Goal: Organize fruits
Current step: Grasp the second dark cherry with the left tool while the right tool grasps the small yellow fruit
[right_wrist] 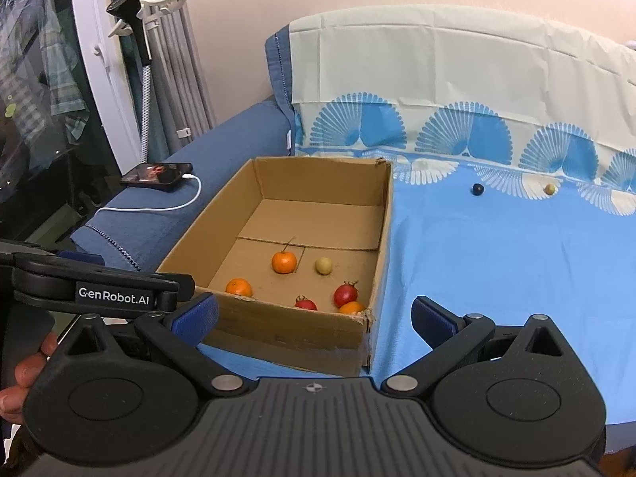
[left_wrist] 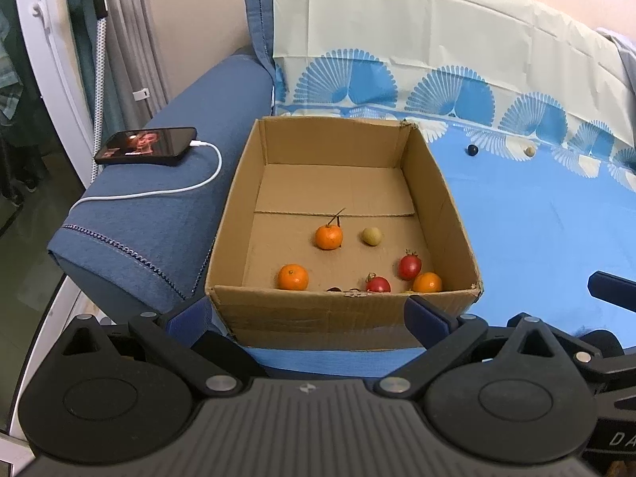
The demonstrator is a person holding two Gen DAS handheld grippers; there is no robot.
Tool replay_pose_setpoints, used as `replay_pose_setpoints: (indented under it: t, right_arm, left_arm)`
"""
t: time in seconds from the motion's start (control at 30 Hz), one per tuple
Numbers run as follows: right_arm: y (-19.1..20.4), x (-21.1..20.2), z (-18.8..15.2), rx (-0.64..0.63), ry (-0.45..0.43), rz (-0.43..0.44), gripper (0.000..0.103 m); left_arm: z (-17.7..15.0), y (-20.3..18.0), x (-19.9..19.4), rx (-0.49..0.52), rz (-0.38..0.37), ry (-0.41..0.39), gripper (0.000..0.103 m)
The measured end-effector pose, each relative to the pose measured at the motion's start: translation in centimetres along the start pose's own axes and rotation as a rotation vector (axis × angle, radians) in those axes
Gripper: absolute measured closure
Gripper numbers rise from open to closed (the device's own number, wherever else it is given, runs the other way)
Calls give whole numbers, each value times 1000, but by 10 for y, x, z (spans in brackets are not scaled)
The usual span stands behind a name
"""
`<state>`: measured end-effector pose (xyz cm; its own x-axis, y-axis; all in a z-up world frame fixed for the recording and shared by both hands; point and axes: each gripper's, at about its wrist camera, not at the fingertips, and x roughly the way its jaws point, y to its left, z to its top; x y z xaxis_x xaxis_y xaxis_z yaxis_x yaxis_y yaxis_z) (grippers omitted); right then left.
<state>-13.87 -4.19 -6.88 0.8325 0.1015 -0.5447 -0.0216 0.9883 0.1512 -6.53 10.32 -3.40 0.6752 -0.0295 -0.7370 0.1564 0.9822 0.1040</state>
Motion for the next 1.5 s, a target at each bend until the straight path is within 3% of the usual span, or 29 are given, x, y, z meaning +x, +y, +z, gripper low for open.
replay_pose_setpoints:
  t: [0.27, 0.47, 0.73, 0.93, 1.13, 1.3, 1.5]
  right_arm:
    - [-26, 11, 5, 41, 12, -20, 1]
    - [-64, 13, 14, 57, -16, -93, 1]
    - [-150, 20, 26, 112, -58, -240, 1]
    - [-231, 41, 42, 142, -96, -362, 1]
    - [-321, 99, 70, 189, -113, -447, 1]
    - [-388, 182, 92, 183, -99, -501, 1]
    - [-454, 279, 111, 272, -37, -484, 1]
  left_arm:
    - [19, -19, 15, 25, -18, 18, 0]
    - [44, -49, 31, 66, -61, 32, 0]
    - [95, -115, 69, 123, -151, 72, 0]
    - [145, -179, 124, 137, -211, 88, 0]
    - [195, -252, 212, 157, -206, 99, 0]
    - [223, -300, 295, 150, -235, 97, 0]
    - [242, -327, 387, 93, -220, 130, 0]
